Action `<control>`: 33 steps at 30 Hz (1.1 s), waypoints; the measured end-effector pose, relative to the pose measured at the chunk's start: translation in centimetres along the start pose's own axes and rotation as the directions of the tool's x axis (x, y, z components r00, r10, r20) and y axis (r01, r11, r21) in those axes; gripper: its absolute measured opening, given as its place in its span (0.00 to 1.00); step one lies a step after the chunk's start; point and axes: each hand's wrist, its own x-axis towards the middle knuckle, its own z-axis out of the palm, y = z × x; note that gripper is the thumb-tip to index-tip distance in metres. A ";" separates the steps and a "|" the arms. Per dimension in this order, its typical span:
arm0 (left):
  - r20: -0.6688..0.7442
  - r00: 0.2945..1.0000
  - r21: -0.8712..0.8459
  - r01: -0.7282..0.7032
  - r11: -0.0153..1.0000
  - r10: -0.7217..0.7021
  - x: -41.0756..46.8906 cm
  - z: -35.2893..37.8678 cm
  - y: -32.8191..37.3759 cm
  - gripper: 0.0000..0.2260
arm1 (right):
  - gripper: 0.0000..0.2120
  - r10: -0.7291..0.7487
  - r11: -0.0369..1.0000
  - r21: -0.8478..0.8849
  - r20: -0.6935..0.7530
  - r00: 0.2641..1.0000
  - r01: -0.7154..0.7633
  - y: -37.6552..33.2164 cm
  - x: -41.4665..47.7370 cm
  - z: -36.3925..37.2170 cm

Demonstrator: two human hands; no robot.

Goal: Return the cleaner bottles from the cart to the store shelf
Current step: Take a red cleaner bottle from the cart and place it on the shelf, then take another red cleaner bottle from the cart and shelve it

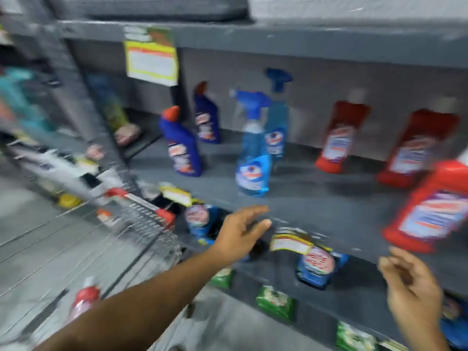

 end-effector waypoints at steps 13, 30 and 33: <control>-0.724 0.252 -0.327 0.694 0.641 -0.642 -22.3 -35.7 -19.5 0.13 | 0.14 0.028 0.985 -0.065 0.973 0.229 0.159 -10.3 -14.2 42.9; -0.367 0.225 -0.143 0.945 0.294 -0.903 -28.4 -42.9 -39.2 0.20 | 0.28 0.699 0.659 -0.681 0.712 0.074 0.320 8.9 -36.1 70.2; -0.331 0.242 -0.121 0.948 0.295 -0.912 -28.6 -43.4 -41.0 0.14 | 0.12 0.691 0.667 -0.678 0.718 0.084 0.310 10.8 -37.4 70.8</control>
